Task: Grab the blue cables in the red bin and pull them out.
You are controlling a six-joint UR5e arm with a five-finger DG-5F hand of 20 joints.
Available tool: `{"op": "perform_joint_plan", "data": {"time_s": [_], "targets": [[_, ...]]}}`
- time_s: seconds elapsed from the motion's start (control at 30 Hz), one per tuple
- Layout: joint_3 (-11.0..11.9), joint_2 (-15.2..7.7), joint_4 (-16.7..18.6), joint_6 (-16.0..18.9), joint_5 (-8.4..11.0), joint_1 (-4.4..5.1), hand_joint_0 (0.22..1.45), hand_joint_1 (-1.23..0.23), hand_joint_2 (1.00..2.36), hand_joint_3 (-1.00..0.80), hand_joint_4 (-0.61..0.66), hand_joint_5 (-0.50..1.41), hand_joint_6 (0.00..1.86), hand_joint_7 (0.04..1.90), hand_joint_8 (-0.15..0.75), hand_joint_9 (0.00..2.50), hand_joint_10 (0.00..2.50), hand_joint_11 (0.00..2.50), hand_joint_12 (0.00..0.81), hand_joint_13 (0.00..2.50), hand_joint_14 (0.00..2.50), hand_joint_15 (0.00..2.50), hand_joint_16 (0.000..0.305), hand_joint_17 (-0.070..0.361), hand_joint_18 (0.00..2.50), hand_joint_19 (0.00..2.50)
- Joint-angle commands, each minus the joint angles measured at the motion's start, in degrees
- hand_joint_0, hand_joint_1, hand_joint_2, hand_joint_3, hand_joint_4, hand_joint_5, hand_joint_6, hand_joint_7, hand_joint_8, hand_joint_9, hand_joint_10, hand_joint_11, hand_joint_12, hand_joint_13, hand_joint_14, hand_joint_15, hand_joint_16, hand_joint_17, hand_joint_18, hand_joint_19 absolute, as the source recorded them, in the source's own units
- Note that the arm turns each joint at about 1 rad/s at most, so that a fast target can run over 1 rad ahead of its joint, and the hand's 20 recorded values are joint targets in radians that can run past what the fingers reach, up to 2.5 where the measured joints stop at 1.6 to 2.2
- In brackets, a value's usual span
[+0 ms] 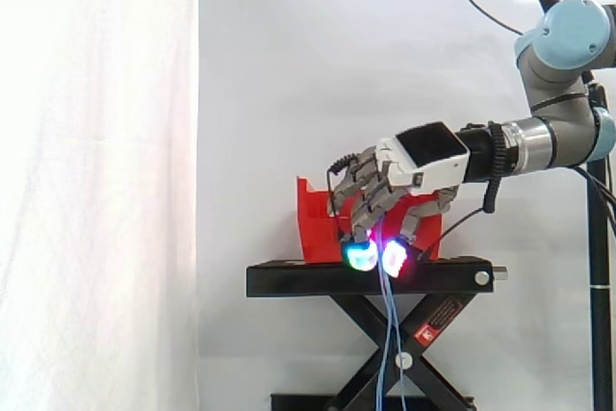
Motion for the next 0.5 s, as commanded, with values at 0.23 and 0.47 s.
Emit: {"op": "perform_joint_plan", "data": {"time_s": [0.23, 0.47], "targets": [[-0.4, 0.1, 0.2, 0.0, -0.03, 0.00, 0.89, -0.92, 1.00, -1.00, 0.20, 0.96, 0.21, 0.91, 0.287, 1.09, 0.03, 0.87, 0.355, 0.78, 0.02, 0.52, 0.050, 0.113, 0.72, 0.72], [-0.4, 0.0, 0.0, 0.0, -0.03, 0.00, 0.90, -0.91, 1.00, -1.00, 0.19, 0.93, 0.36, 0.87, 0.281, 1.10, 0.03, 0.89, 0.355, 0.79, 0.02, 0.52, 0.050, 0.112, 0.73, 0.71]]}}
